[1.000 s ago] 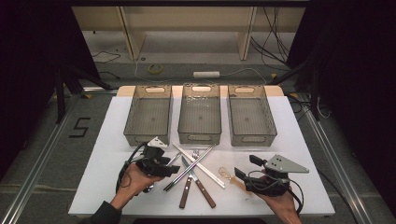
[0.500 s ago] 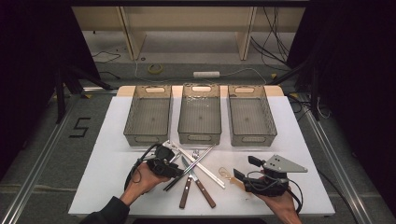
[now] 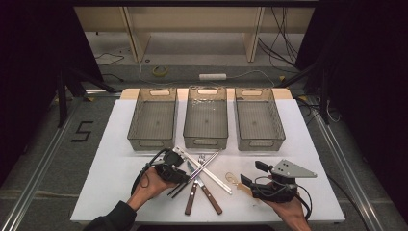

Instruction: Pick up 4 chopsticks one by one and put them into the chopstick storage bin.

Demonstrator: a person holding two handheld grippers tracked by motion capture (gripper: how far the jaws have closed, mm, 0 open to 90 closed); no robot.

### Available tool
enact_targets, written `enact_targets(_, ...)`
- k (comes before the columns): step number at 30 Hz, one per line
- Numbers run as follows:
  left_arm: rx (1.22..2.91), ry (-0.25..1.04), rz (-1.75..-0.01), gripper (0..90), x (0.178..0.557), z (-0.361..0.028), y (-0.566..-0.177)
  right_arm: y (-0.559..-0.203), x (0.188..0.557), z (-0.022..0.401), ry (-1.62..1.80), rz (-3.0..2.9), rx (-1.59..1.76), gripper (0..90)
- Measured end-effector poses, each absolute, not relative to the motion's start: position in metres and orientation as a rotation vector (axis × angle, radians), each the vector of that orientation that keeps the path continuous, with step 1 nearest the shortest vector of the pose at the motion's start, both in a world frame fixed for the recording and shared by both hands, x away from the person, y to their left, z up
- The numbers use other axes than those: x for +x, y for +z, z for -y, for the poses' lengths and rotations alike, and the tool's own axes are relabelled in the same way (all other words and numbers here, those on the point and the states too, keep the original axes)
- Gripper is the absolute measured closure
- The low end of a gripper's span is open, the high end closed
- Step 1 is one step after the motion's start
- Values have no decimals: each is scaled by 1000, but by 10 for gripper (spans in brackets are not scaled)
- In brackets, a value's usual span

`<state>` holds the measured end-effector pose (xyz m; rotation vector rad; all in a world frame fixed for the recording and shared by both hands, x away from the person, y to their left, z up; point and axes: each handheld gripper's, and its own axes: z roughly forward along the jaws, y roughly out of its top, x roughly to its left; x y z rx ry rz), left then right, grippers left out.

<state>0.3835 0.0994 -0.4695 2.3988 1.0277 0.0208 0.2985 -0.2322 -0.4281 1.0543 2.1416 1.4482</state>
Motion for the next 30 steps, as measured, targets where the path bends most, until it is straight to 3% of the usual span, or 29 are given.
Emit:
enact_targets(11,2427,61,-1009,829,383,-98,-472,-429,299,231,1447,-2153,1049,283)
enact_targets(30,2413,145,-822,845,366,-99,-443,-428,298,232,1451,-2156,1048,289)
